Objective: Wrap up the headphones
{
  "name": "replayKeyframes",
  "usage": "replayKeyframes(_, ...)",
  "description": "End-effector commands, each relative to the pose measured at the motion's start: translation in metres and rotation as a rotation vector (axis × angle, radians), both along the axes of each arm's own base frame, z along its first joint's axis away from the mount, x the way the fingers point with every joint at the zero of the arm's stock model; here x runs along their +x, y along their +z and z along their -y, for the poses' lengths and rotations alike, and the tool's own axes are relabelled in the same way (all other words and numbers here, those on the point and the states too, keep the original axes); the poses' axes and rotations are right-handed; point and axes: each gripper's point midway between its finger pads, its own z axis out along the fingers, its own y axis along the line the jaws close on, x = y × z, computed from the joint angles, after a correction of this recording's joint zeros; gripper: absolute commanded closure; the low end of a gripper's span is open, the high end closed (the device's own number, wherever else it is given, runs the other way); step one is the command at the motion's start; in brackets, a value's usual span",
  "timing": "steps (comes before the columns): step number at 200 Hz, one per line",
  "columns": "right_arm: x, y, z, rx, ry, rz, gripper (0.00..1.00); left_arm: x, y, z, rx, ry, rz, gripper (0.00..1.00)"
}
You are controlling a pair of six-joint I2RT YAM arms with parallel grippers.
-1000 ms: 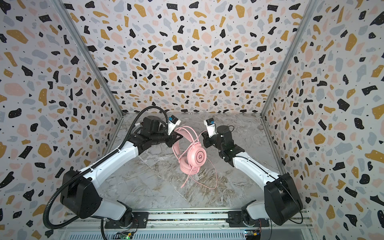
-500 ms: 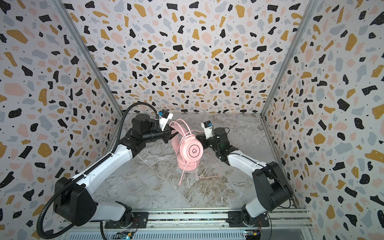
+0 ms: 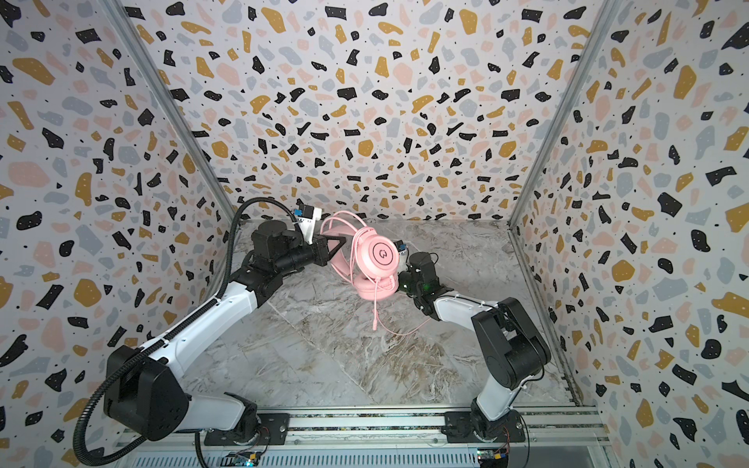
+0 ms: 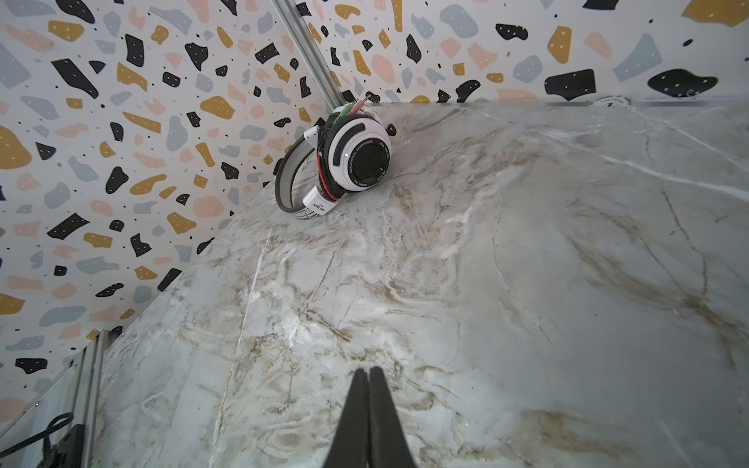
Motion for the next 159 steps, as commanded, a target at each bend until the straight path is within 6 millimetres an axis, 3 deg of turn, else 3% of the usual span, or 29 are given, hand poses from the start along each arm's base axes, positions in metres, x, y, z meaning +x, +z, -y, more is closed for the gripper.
replayKeyframes(1,-0.001,-0.005,-0.006,0.010,0.006,-0.029,0.96,0.007,0.108,-0.018,-0.294,0.126,0.139,1.00)
replayKeyframes(87,-0.005,-0.025,-0.026,0.011,0.044,-0.078,0.97,0.039,0.126,-0.084,-0.632,0.500,-0.029,1.00)
replayKeyframes(121,-0.010,-0.020,-0.038,0.014,0.074,-0.069,0.97,0.040,0.147,-0.100,-0.756,0.561,-0.018,1.00)
replayKeyframes(159,-0.017,-0.015,-0.052,-0.001,0.107,-0.053,0.97,0.042,0.155,-0.127,-0.796,0.709,0.001,1.00)
